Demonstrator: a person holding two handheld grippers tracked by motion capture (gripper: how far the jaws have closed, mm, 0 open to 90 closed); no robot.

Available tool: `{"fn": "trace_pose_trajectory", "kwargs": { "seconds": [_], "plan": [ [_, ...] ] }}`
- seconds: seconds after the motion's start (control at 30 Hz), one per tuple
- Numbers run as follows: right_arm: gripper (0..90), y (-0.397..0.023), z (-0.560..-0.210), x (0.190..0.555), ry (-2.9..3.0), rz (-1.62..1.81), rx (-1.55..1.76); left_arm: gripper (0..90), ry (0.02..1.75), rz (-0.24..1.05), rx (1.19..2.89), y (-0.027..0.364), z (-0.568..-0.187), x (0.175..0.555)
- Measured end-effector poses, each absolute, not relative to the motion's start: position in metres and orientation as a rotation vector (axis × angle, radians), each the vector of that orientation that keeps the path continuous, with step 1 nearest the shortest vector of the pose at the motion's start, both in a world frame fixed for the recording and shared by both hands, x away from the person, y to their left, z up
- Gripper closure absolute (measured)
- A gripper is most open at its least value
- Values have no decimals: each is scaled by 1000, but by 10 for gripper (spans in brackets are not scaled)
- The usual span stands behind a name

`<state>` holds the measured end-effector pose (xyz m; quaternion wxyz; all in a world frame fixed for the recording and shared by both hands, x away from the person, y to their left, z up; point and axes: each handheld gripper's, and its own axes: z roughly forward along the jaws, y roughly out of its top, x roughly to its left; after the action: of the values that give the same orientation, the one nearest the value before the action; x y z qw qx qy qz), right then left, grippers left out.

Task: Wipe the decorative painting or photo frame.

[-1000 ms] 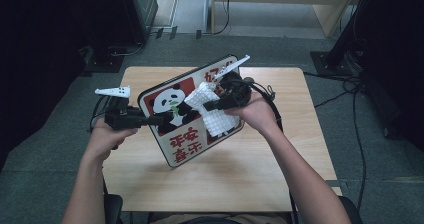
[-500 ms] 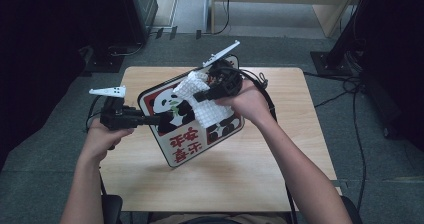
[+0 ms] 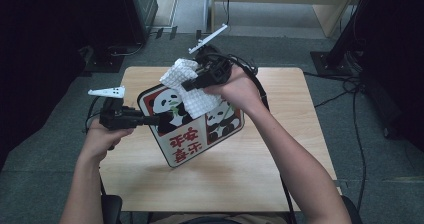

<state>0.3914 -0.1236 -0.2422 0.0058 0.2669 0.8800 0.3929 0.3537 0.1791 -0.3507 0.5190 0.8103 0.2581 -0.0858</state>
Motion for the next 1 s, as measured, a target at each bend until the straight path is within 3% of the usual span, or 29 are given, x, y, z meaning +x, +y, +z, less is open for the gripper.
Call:
{"fn": "trace_pose_trajectory", "kwargs": {
  "seconds": [1.0],
  "plan": [
    [769, -126, -281, 390, 2811, 1221, 881, 738, 608, -197, 1950, 179, -351, 353]
  ]
}}
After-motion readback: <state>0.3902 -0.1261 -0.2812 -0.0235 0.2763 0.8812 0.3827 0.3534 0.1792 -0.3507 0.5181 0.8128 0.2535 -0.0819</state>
